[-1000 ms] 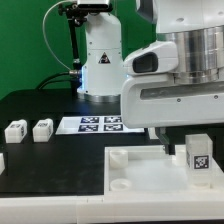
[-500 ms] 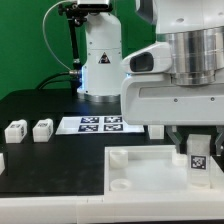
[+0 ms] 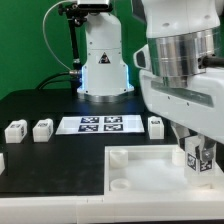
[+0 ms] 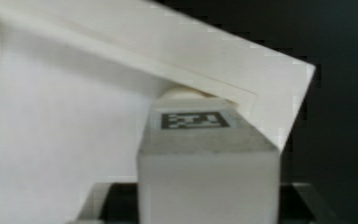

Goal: Assemble one leg

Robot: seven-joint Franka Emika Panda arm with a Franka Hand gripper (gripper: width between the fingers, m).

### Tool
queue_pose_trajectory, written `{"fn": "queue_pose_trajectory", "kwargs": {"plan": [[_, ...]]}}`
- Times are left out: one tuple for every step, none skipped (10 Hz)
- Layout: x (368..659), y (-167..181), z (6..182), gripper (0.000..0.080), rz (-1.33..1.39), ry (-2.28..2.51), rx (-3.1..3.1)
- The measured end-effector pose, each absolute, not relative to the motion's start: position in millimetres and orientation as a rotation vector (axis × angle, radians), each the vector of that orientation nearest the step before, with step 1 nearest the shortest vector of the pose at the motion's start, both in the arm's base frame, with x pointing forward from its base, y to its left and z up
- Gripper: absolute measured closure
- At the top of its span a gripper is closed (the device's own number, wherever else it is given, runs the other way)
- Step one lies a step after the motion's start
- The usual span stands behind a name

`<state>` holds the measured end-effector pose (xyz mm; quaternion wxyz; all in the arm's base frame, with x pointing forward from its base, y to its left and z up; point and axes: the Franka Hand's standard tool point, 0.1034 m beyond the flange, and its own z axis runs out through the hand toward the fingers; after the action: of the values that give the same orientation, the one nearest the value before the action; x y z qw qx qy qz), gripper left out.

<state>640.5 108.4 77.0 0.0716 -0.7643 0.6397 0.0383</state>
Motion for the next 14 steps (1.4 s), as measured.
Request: {"fn": "queue_pose_trajectory", "kwargs": {"plan": [[639, 110, 76.6, 0.0504, 0.139, 2.099, -2.136], [640, 113, 77.2, 0.0504, 0.14, 2.206, -2.034], [639, 112, 77.1, 0.0504, 0.132, 2.122, -2.12], [639, 113, 76.6, 0.0504, 0.128, 2.078, -2.161], [639, 115, 76.4, 0.0415, 0.116, 1.954, -2.273], [638, 117, 75.3, 0.0276, 0.09, 1.694, -2.472], [637, 119, 74.6, 0.019, 0.068, 1.476, -2.616], [637, 117, 74.7, 0.019, 0.062, 1.43, -2.641], [637, 116, 74.5, 0.0156, 0.047, 1.25, -2.73], [637, 116, 74.4, 0.0152, 0.037, 1.114, -2.787], [637, 116, 74.6, 0.0152, 0.024, 0.972, -2.846], [639, 115, 76.3, 0.015, -0.006, 0.646, -2.966], [638, 122, 76.2, 0.015, -0.025, 0.321, -3.039], [637, 125, 76.0, 0.015, -0.026, 0.259, -3.045]]}}
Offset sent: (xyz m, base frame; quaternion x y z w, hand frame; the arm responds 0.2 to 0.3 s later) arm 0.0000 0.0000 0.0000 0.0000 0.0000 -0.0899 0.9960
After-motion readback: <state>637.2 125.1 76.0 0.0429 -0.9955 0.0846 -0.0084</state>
